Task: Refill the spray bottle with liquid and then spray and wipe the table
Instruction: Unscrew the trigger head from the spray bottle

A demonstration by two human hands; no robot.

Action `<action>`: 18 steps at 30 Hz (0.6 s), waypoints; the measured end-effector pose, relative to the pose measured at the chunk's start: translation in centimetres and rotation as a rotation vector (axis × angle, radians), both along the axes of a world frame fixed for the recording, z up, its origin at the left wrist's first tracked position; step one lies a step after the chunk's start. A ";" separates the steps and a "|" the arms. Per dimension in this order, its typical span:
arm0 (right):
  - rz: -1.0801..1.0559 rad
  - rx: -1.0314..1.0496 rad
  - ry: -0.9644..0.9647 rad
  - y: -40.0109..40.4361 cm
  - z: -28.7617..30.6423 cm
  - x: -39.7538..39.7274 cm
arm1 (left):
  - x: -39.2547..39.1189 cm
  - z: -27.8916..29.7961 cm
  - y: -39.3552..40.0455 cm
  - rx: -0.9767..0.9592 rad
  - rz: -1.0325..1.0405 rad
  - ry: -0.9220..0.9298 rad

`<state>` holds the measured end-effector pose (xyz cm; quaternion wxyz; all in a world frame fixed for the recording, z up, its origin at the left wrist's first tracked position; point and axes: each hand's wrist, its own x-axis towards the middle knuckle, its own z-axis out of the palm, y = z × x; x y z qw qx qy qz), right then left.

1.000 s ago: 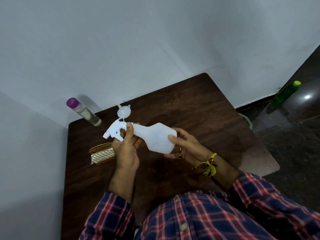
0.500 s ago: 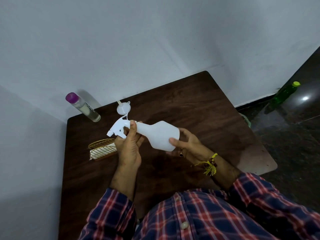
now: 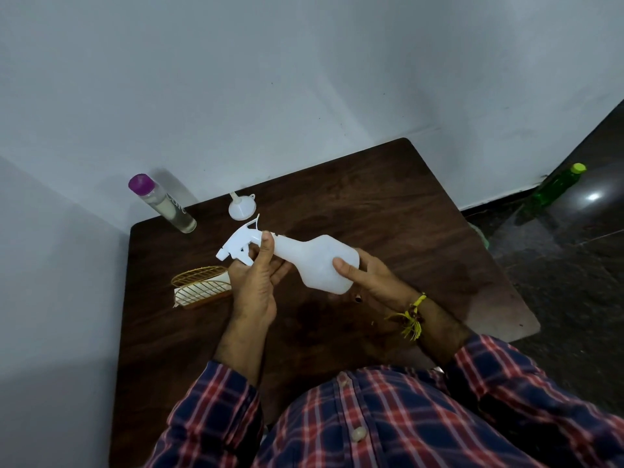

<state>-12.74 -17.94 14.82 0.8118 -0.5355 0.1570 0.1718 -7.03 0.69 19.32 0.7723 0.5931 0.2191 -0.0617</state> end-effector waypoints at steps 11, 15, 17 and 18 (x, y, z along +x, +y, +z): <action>0.150 -0.812 -0.378 -0.3 -1.9 0.2 | 0.5 1.7 -0.1 0.145 -0.060 -0.127; 0.137 -0.823 -0.385 -1.2 -3.0 0.3 | 0.8 2.8 0.0 0.212 -0.081 -0.215; 0.110 -0.826 -0.383 -1.7 -3.5 0.1 | 1.0 3.5 0.2 0.223 -0.058 -0.248; 0.100 -0.821 -0.378 -2.0 -3.7 0.0 | 1.2 3.9 0.3 0.222 -0.042 -0.261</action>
